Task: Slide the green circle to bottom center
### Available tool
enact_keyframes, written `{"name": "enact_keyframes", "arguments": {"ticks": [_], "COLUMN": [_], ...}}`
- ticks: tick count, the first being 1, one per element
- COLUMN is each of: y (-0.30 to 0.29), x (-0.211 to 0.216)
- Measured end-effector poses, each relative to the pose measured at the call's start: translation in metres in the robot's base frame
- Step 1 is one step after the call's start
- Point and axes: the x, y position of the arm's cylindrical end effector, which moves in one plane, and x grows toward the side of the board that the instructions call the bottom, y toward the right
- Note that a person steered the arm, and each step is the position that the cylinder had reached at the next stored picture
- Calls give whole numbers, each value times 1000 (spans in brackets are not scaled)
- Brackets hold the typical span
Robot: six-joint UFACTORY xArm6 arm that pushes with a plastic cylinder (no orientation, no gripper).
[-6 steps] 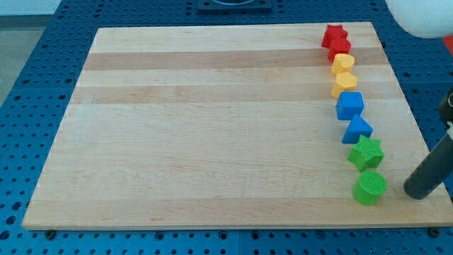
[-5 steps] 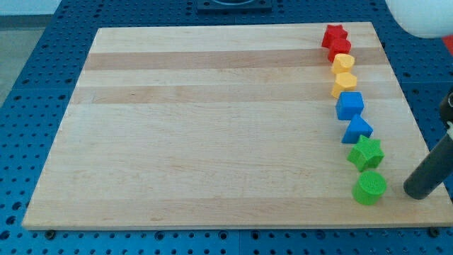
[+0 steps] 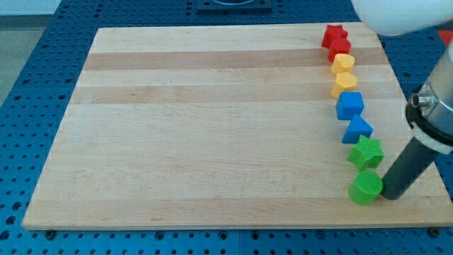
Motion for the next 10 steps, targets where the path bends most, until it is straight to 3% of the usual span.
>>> {"name": "enact_keyframes", "arguments": {"ticks": [10], "y": [-140], "x": [0]}}
